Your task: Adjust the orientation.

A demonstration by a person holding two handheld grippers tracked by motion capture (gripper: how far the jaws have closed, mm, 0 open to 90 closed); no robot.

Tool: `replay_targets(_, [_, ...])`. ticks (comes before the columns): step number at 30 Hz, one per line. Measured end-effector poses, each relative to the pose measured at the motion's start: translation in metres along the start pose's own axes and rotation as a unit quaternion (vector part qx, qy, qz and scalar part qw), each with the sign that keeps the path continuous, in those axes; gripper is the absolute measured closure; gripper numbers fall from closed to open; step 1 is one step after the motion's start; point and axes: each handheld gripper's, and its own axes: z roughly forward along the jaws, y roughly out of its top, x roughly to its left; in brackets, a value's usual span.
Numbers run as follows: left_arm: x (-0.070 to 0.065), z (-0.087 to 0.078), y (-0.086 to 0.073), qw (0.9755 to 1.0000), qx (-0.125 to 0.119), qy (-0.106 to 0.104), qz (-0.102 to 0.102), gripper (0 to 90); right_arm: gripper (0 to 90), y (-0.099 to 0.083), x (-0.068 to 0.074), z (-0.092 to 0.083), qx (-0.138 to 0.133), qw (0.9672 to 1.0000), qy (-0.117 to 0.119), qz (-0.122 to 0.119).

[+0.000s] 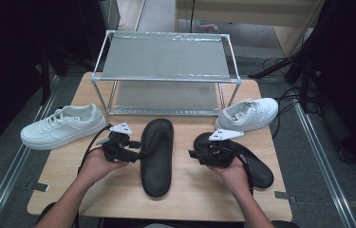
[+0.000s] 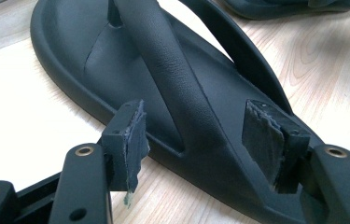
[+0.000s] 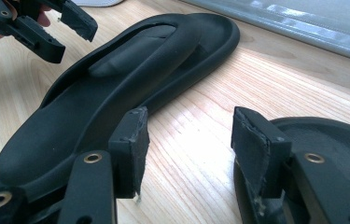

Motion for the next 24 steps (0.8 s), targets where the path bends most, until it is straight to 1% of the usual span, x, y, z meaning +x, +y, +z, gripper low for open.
replay_targets(8, [0.001, 0.003, 0.004, 1.0, 0.003, 0.0, 0.005, 40.1, 47.8, -0.004, -0.005, -0.01, -0.003, 1.0, -0.005, 0.006])
replay_targets(9, [0.001, 0.004, 0.005, 1.0, 0.002, -0.005, 0.004, 40.1, 47.8, -0.005, -0.006, -0.011, -0.002, 0.9999, -0.008, 0.008])
replay_targets(12, [0.002, 0.006, 0.006, 0.9999, 0.007, -0.008, 0.006, 39.4, 47.9, -0.008, -0.008, -0.015, -0.001, 0.9998, -0.02, 0.008])
replay_targets(16, [0.003, 0.008, 0.008, 0.9999, -0.007, -0.011, 0.006, 39.5, 48.5, -0.011, -0.01, -0.021, -0.008, 0.9996, -0.026, 0.007])
replay_targets(17, [0.003, 0.008, 0.008, 0.9998, -0.009, -0.013, 0.007, 39.4, 48.7, -0.012, -0.011, -0.023, -0.01, 0.9995, -0.029, 0.009])
replay_targets(18, [0.003, 0.009, 0.01, 0.9999, -0.005, -0.012, 0.006, 39.4, 48.7, -0.013, -0.012, -0.024, -0.011, 0.9994, -0.03, 0.011])
replay_targets(19, [0.003, 0.009, 0.011, 0.9999, -0.001, -0.007, 0.01, 39.3, 48.7, -0.014, -0.013, -0.026, -0.012, 0.9994, -0.03, 0.012])
replay_targets(20, [0.003, 0.01, 0.012, 0.9999, -0.004, -0.011, 0.01, 39.3, 49.0, -0.015, -0.014, -0.027, -0.013, 0.9993, -0.033, 0.016])
replay_targets(23, [0.004, 0.012, 0.014, 0.9999, 0.0, -0.012, 0.012, 39.3, 49.5, -0.018, -0.017, -0.032, -0.017, 0.9989, -0.037, 0.021])
replay_targets(24, [0.004, 0.013, 0.015, 0.9999, -0.001, -0.011, 0.012, 39.3, 49.7, -0.019, -0.018, -0.033, -0.019, 0.9988, -0.036, 0.025])
